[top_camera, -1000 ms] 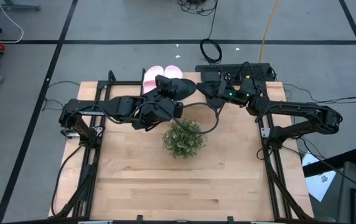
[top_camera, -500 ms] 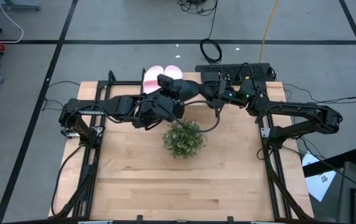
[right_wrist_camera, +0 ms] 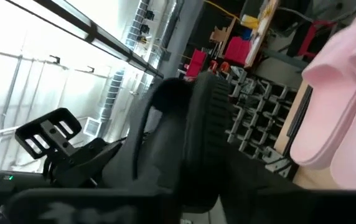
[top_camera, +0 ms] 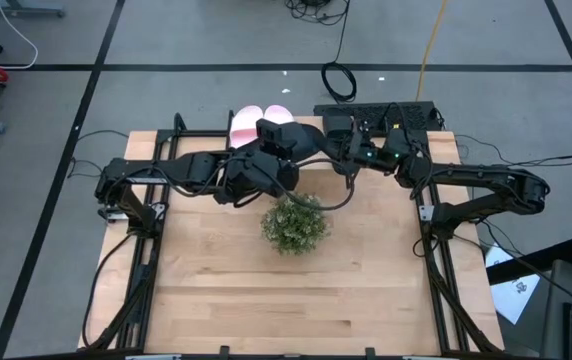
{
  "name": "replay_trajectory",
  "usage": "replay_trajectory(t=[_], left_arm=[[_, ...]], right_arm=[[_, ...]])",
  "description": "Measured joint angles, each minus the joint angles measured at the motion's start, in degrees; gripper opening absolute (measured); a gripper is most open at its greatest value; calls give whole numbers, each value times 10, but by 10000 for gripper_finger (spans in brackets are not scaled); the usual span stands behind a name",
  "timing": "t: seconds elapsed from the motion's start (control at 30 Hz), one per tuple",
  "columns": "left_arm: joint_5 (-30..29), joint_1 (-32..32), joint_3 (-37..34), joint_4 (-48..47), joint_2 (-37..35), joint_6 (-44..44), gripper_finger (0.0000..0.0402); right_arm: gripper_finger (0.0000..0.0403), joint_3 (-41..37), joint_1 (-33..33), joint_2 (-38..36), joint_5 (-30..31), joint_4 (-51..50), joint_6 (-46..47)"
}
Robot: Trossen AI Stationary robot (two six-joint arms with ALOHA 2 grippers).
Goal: Pick and place slides into the shelf
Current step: Put the black slipper on the shelf
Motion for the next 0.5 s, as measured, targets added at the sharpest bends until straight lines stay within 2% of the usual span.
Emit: replay_trajectory(t=[0.07,0.37,0.5], left_arm=[[5,0,0,0,0,-3,1],[3,-14,0,0,0,-16,27],[-22,-30,0,5,1,-2,31]], right_arm=[[33,0,0,0,1,4,-16],[31,0,0,0,-11,4,-43],[31,0,-6,0,-27,6,-42]])
